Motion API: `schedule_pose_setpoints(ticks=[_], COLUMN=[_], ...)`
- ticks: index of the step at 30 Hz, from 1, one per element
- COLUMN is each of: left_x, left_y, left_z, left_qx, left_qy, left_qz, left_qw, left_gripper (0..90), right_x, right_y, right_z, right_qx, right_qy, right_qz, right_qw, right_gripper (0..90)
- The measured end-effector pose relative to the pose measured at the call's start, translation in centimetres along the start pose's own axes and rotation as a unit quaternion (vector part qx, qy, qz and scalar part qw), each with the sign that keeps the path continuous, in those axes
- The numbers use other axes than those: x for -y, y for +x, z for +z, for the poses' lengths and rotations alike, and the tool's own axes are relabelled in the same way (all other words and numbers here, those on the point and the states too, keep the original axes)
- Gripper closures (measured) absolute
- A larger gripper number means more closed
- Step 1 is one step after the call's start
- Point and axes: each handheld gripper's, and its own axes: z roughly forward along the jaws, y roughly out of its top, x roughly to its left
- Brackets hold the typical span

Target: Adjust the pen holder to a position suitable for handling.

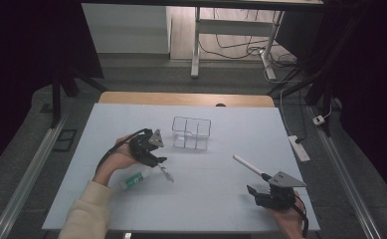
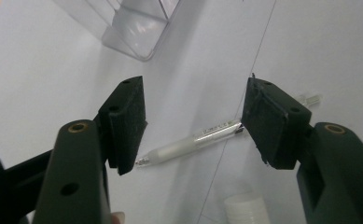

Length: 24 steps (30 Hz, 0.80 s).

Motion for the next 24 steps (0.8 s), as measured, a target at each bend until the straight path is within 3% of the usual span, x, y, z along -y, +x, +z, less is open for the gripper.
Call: schedule_pose_setpoints(ticks=[13, 17, 24], left_x=[2.0, 2.0, 1.3], left_y=[0.5, 0.6, 0.8], left_z=[1.0, 1.0, 1.3], left_qx=[-0.001, -0.005, -0.006], left_qy=[0.034, 0.02, 0.012], left_qz=[0.051, 0.052, 0.077], left_qw=[0.9981, 0.9984, 0.997], left_gripper=[38.5, 38.5, 38.5], right_x=[-0.3, -0.2, 0.1], right_y=[0.2, 0.3, 0.0], right_z=[0.7, 0.9, 0.7], right_qx=[-0.012, -0.013, -0.013], right_qy=[0.0, 0.006, 0.007], right_qz=[-0.003, -0.008, 0.002], right_qw=[0.9999, 0.9999, 0.9999], right_gripper=[27.3, 27.3, 27.3])
